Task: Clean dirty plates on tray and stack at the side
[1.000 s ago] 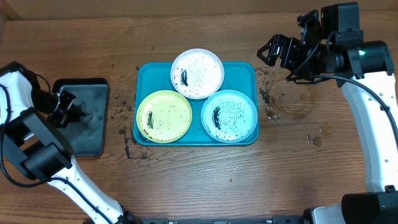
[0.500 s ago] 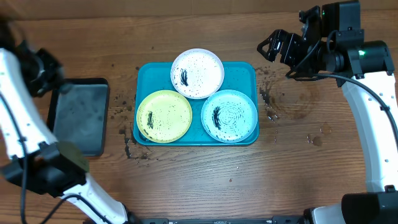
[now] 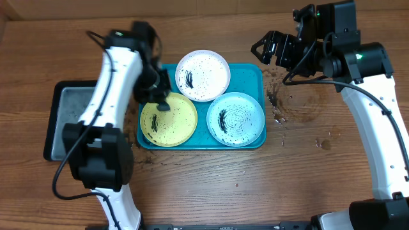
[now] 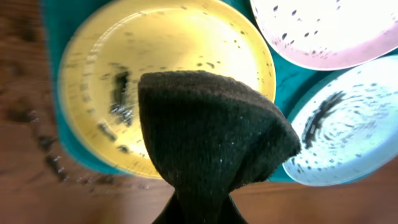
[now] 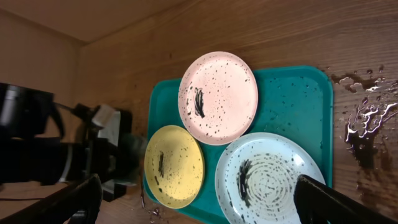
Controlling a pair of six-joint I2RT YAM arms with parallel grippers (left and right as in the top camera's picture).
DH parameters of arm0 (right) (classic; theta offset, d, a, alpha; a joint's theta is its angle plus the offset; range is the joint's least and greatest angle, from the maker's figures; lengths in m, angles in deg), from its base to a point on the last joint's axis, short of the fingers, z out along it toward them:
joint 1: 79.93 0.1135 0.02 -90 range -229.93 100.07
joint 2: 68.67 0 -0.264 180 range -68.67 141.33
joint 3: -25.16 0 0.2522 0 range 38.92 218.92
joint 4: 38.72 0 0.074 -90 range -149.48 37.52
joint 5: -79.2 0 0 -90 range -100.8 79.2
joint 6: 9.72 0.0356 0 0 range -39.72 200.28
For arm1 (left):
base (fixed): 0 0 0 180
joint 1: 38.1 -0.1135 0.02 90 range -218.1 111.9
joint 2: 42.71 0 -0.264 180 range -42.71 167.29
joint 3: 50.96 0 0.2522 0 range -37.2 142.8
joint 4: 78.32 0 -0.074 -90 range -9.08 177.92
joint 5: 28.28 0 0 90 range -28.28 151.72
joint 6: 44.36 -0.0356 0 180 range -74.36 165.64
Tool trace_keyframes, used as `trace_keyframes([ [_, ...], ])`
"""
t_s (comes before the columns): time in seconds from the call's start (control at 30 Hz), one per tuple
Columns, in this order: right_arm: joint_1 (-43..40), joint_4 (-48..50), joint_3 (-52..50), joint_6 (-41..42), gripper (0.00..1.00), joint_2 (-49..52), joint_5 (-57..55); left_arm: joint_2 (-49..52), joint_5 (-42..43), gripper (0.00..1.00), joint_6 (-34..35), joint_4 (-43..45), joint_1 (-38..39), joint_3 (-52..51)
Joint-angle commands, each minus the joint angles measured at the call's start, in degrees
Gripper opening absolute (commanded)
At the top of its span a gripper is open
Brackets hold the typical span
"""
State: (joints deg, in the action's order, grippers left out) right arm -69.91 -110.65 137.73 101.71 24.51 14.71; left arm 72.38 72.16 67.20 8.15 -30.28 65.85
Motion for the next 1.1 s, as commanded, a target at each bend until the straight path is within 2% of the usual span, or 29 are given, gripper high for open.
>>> trace_keyframes([
  [0.0,0.0,0.3,-0.2,0.3,1.00,0.4,-0.7,0.0,-1.3,0.04,1.6,4.5,1.8,-5.4],
  [0.2,0.0,0.7,-0.2,0.2,1.00,0.4,-1.4,0.0,-2.7,0.05,1.2,11.3,4.4,-13.4],
  [0.37,0.6,0.4,-0.2,-0.6,1.00,0.4,-1.4,0.0,-5.2,0.20,1.2,11.5,4.3,-15.6],
  [0.4,1.1,0.4,-0.2,-0.8,1.00,0.4,-1.4,0.0,-5.8,0.39,1.2,11.5,4.0,-15.7],
  [0.43,1.5,0.3,-0.2,-0.9,1.00,0.4,-1.5,0.0,-6.0,0.66,1.2,11.5,3.9,-15.7],
  [0.47,1.9,0.2,-0.2,-1.2,1.00,0.4,-1.5,0.0,-6.0,0.79,1.2,11.5,3.8,-15.7],
  [0.63,4.0,-1.4,-0.1,-1.7,1.00,0.4,-4.0,0.0,-6.3,0.84,0.9,12.3,3.7,-15.3],
  [0.73,4.5,-2.2,0.0,-1.7,0.99,0.4,-4.0,-0.1,-6.6,0.82,0.7,11.6,3.1,-13.0],
  [0.9,5.3,-8.2,2.6,-3.3,0.63,2.1,-4.0,-1.1,-6.6,0.80,1.8,7.2,-0.2,-3.6],
  [1.0,6.6,-12.9,6.4,-3.9,0.48,5.8,-4.5,-1.3,-6.6,0.78,4.1,4.9,-3.7,2.2],
  [1.07,8.5,-15.2,8.9,-4.0,0.47,9.3,-6.0,-1.3,-5.7,0.77,4.9,4.6,-6.5,4.4],
])
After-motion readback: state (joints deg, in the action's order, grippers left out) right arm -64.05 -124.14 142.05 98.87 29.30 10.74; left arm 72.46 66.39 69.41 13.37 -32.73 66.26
